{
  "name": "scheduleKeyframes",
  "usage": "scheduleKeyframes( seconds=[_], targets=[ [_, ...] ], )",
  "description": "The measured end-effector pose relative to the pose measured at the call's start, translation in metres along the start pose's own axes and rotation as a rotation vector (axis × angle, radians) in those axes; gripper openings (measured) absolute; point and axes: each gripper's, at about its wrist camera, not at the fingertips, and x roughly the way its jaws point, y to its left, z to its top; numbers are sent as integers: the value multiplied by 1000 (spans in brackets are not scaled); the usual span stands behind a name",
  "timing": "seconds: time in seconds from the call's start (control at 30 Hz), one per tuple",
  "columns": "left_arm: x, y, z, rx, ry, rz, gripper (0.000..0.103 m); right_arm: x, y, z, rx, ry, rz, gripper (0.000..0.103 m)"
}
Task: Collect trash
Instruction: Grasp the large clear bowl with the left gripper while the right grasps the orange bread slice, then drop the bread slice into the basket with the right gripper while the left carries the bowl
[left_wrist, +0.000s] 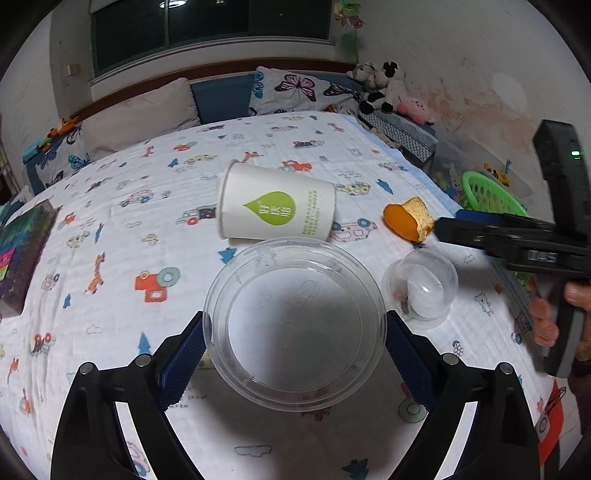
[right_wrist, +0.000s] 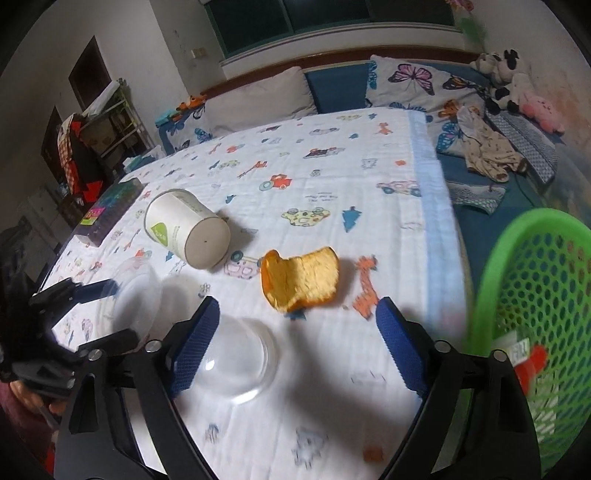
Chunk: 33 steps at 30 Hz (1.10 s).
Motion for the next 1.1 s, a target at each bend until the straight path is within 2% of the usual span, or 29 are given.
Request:
scheduleKeyframes(
  seconds=[0.2,0.37,0.5,0.53,0.83,1.1],
  targets=[
    [-9,9,0,-21,-13,3,90,25,0,8,-5,41,-10,74],
    [-11,12,0,-26,-20,1,90,36,5,9,-35,57,-36,72],
    [-11,11,0,-25,-20,0,90,39,9,10,-72,58,-89,56],
    [-11,11,0,-25,-21,-1,90,39,9,10,-74,59,-92,55],
    [-16,5,5,-16,-41,-11,90,25,4,6,-56,40,-86,41],
    [-22,-5,13,1,-58,-29,90,-3,-5,2,-15,-5,-82,40]
  ],
)
